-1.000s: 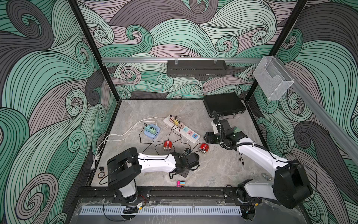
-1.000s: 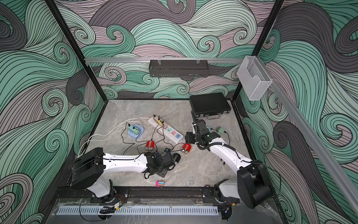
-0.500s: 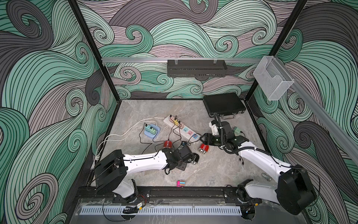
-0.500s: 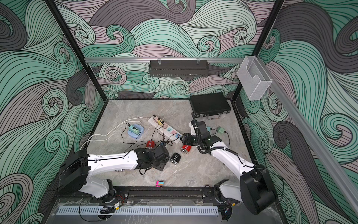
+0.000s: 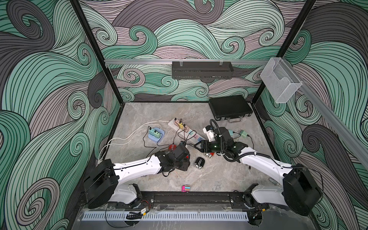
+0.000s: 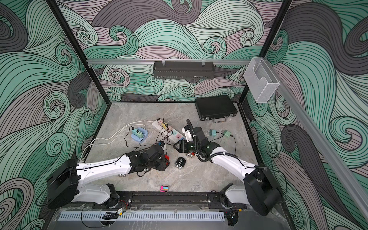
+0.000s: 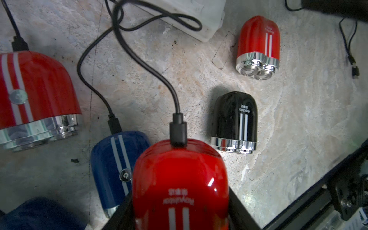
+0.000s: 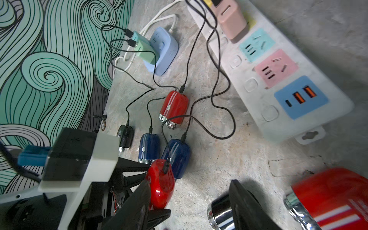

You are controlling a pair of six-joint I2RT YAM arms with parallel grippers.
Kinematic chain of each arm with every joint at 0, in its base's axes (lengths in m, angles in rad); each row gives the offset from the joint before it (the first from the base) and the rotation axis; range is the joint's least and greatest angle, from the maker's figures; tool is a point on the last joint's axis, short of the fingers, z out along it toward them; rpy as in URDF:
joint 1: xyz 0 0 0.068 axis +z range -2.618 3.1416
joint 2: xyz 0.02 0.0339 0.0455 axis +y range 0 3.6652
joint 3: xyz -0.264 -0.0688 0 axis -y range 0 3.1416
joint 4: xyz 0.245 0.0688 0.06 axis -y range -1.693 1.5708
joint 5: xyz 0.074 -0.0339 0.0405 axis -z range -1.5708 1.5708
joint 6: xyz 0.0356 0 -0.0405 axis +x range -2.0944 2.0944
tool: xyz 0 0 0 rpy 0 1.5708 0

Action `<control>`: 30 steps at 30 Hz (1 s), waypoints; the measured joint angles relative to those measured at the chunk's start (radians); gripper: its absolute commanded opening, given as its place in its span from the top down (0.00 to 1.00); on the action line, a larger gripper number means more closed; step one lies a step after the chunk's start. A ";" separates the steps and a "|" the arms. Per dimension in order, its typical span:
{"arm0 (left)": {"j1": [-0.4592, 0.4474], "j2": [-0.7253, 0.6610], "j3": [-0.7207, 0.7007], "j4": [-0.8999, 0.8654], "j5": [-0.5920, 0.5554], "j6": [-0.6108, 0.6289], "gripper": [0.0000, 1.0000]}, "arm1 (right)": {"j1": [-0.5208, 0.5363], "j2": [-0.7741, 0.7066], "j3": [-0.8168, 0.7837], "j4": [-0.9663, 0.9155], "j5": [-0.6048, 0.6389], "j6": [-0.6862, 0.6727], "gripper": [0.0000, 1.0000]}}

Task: Unplug the electric shaver
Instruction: Remove the charging cable from the electric shaver.

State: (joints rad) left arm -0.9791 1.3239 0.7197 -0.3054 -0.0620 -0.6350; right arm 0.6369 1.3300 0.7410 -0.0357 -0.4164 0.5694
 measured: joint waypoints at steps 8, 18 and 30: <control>0.016 -0.052 -0.064 0.076 0.047 0.006 0.53 | 0.059 0.090 0.000 0.108 -0.036 0.044 0.39; 0.023 -0.070 -0.087 0.116 0.072 0.018 0.53 | 0.108 0.185 0.001 0.220 -0.071 0.098 0.50; 0.024 -0.092 -0.088 0.127 0.074 0.017 0.53 | 0.112 0.203 0.001 0.289 -0.097 0.127 0.66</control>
State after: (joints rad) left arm -0.9546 1.2320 0.6319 -0.1780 0.0120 -0.6182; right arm 0.7486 1.5326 0.7418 0.2531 -0.5129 0.6964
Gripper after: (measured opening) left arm 0.546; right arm 0.355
